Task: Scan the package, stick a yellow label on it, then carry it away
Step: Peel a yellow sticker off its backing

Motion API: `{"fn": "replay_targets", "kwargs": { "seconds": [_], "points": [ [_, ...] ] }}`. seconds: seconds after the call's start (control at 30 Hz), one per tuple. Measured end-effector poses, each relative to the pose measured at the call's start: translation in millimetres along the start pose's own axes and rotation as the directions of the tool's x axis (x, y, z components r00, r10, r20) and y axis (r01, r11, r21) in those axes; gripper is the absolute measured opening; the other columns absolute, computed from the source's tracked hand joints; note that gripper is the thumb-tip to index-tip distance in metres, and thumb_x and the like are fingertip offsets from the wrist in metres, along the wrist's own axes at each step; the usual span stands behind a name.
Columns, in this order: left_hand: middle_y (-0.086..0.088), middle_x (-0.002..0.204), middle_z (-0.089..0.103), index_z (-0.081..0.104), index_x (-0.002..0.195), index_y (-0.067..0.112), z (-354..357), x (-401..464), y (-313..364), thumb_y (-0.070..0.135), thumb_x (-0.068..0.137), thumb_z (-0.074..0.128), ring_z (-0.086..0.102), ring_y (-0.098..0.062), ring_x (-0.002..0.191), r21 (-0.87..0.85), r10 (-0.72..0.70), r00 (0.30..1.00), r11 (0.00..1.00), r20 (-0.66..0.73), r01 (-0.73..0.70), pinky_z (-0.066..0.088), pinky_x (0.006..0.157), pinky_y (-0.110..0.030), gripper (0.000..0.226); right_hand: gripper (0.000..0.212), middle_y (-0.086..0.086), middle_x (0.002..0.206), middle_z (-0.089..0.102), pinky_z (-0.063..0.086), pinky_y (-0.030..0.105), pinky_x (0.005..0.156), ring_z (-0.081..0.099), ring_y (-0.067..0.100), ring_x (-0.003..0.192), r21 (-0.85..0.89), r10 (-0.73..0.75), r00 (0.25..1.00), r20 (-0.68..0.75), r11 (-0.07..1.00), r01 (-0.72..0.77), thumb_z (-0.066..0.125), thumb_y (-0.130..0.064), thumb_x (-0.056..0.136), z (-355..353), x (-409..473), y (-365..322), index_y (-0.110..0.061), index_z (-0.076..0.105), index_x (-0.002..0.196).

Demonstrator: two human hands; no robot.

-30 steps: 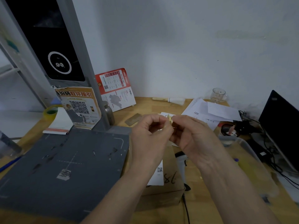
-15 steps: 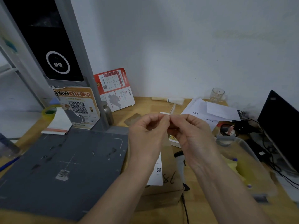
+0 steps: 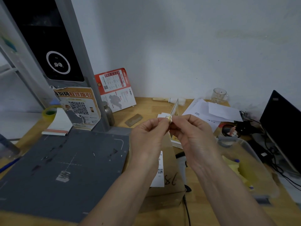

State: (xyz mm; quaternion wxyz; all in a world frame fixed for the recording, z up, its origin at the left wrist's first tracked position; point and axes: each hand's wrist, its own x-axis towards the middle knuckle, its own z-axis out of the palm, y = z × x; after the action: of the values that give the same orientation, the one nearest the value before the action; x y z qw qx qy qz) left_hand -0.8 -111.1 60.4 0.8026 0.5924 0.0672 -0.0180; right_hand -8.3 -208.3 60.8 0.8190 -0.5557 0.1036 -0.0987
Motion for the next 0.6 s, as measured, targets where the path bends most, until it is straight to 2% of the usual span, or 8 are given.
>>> {"fn": "replay_targets", "kwargs": {
  "seconds": [0.17, 0.3, 0.37, 0.43, 0.5, 0.6],
  "points": [
    [-0.003, 0.071, 0.071, 0.073, 0.061, 0.016, -1.4, 0.6, 1.5, 0.009, 0.08, 0.068, 0.07, -0.027, 0.093, -0.087, -0.024, 0.999, 0.996, 0.045, 0.028, 0.052, 0.095, -0.04, 0.021, 0.01, 0.012, 0.073, 0.061, 0.05, 0.029, 0.067, 0.057, 0.021, 0.073, -0.041, 0.019, 1.0, 0.009, 0.999, -0.018, 0.066, -0.007, 0.081, -1.1, 2.4, -0.2, -0.003, 0.066, 0.073],
    [0.003, 0.06, 0.066, 0.069, 0.056, 0.018, -0.2, 1.0, 1.6, 0.006, 0.082, 0.065, 0.066, -0.018, 0.08, -0.116, -0.021, 0.997, 0.993, 0.067, 0.029, 0.052, 0.095, -0.04, 0.028, 0.011, 0.008, 0.07, 0.06, 0.049, 0.028, 0.065, 0.055, 0.018, 0.071, -0.08, 0.014, 1.0, 0.012, 0.997, -0.013, 0.065, -0.009, 0.082, -0.5, 2.2, -0.1, -0.006, 0.068, 0.072],
    [0.005, 0.057, 0.063, 0.067, 0.06, 0.016, -0.5, 1.9, 0.1, 0.008, 0.082, 0.066, 0.065, -0.016, 0.076, -0.136, -0.012, 0.997, 0.99, 0.078, 0.023, 0.053, 0.094, -0.038, 0.023, 0.012, 0.006, 0.069, 0.061, 0.048, 0.028, 0.065, 0.056, 0.016, 0.07, -0.105, -0.004, 1.0, 0.009, 0.994, 0.005, 0.065, -0.009, 0.083, 0.3, 1.5, -0.4, -0.007, 0.069, 0.072],
    [-0.001, 0.068, 0.067, 0.068, 0.073, 0.011, -1.6, 2.5, -1.7, 0.013, 0.08, 0.07, 0.068, -0.02, 0.082, -0.145, 0.012, 0.995, 0.989, 0.098, 0.002, 0.054, 0.093, -0.036, 0.008, 0.011, 0.011, 0.07, 0.064, 0.047, 0.028, 0.066, 0.058, 0.017, 0.071, -0.128, -0.015, 1.0, 0.012, 0.992, 0.017, 0.064, -0.009, 0.083, 0.8, 0.7, -0.3, -0.007, 0.07, 0.073],
    [-0.009, 0.083, 0.072, 0.07, 0.084, 0.006, -2.9, 3.5, -4.2, 0.016, 0.08, 0.071, 0.07, -0.025, 0.092, -0.136, 0.033, 0.994, 0.991, 0.106, -0.019, 0.054, 0.093, -0.036, 0.011, 0.01, 0.02, 0.078, 0.067, 0.047, 0.029, 0.068, 0.059, 0.018, 0.074, -0.142, -0.016, 1.0, 0.015, 0.99, 0.018, 0.064, -0.01, 0.083, 0.9, 0.2, 0.0, -0.005, 0.071, 0.076],
    [-0.006, 0.084, 0.075, 0.074, 0.083, 0.008, -3.6, 4.3, -7.0, 0.015, 0.083, 0.069, 0.07, -0.023, 0.094, -0.113, 0.046, 0.995, 0.993, 0.093, -0.035, 0.054, 0.093, -0.036, 0.008, 0.01, 0.01, 0.069, 0.063, 0.048, 0.028, 0.068, 0.057, 0.016, 0.069, -0.137, -0.007, 1.0, 0.002, 0.991, 0.007, 0.066, -0.011, 0.082, 0.8, 0.6, 0.4, -0.006, 0.071, 0.075]
  ]
}}
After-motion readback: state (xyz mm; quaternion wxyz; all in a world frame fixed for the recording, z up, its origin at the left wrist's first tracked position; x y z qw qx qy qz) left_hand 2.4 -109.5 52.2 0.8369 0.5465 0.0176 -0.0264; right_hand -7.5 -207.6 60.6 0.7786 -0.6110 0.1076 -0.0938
